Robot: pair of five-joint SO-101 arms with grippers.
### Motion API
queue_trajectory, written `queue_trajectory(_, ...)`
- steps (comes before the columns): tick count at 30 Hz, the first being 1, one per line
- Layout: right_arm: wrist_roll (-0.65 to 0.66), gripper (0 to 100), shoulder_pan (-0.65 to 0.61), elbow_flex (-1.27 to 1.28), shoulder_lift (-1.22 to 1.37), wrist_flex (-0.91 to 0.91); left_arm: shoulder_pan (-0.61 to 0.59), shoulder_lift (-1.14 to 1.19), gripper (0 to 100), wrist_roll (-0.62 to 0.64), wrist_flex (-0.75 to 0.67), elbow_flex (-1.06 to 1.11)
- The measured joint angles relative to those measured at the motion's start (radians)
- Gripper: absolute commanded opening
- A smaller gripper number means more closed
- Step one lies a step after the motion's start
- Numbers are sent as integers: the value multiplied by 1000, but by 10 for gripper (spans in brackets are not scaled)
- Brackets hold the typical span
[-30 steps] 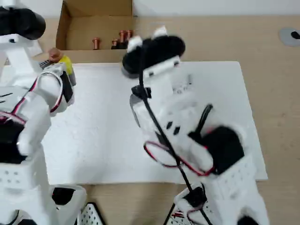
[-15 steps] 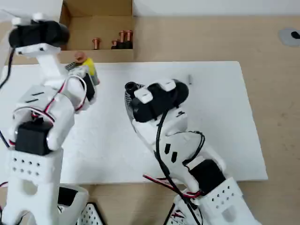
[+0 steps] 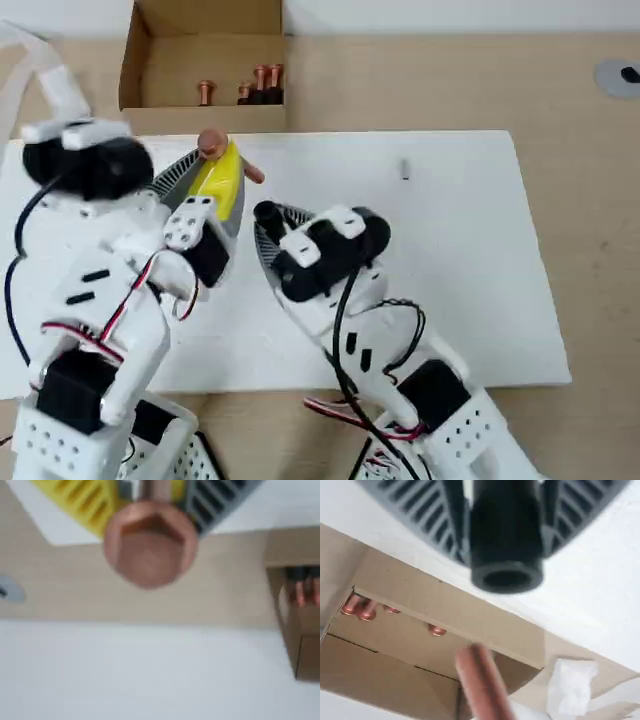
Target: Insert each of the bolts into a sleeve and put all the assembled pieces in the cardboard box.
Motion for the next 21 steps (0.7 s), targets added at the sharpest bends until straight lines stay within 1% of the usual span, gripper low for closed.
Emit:
queue_trajectory(5, 0, 9, -2, 32, -41, 0, 8, -37, 9, 5, -3, 29)
queue_trajectory(10, 0, 9, -2, 35, -57, -2, 14, -40, 9, 5, 83, 25)
queue_trajectory(15, 0, 9, -3, 37, -58, -2, 74, -40, 9, -2, 140, 0)
queue_trajectory(21, 0, 9, -5, 37, -58, -2, 89, -40, 10, 3, 140, -6)
